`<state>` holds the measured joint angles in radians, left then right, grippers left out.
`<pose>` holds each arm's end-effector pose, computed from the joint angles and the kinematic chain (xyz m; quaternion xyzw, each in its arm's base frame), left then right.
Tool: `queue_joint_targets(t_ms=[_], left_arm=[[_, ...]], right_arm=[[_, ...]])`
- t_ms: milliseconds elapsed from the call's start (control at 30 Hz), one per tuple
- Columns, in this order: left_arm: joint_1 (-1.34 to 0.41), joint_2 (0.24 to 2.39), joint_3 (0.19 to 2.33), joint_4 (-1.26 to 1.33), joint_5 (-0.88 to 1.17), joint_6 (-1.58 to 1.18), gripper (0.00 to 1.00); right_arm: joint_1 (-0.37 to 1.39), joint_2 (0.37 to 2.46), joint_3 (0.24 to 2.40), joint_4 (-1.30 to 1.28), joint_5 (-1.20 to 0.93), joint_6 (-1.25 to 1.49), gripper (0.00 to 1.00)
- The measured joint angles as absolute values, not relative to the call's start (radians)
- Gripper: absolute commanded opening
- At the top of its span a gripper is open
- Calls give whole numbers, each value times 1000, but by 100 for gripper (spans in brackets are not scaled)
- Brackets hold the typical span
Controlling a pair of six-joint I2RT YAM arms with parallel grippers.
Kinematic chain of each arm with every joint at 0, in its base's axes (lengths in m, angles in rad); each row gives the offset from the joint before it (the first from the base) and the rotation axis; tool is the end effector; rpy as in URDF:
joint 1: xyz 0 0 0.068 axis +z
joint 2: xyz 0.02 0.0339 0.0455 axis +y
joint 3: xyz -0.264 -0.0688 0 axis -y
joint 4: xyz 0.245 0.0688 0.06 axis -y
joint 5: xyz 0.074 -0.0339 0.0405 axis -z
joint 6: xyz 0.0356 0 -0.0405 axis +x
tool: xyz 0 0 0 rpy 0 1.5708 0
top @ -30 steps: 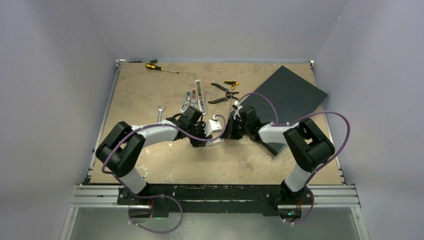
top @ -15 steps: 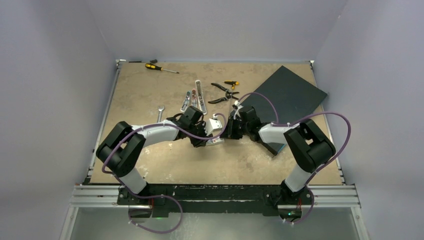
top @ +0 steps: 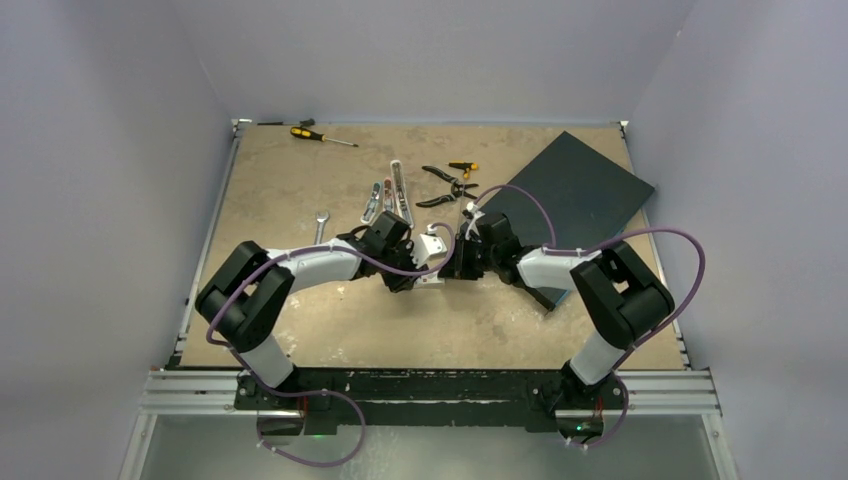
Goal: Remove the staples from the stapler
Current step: Close the staple box at the center of the board.
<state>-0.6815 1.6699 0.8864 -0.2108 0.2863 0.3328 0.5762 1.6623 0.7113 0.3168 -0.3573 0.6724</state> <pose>0.2430 -0.2100 0.1551 0.4963 0.8098 -0.1835 0.2534 0.2630 0.1857 0.1482 -0.0379 0.8810 0.3883 0.2677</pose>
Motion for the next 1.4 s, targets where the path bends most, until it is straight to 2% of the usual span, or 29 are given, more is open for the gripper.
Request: queue_joint_targets(t_ms=[700,1067,1100,1133,1233,1400], left_arm=[[-727,1676,890,-196,279,360,24],[-741,1678,890,-181,287,360,39],[-742,1678,890,-180,288,360,42],[-742,1678,890,-179,289,360,57],[-743,1678,890,-172,296,363,79],[-743,1672,880,-170,305,359,91]], right_arm=[[580,1682,719,319,-352,665,17],[597,1640,728,247,-327,635,35],[599,1626,729,231,-322,632,36],[601,1615,730,224,-318,630,36],[602,1581,733,199,-299,627,38],[602,1562,747,155,-262,622,41]])
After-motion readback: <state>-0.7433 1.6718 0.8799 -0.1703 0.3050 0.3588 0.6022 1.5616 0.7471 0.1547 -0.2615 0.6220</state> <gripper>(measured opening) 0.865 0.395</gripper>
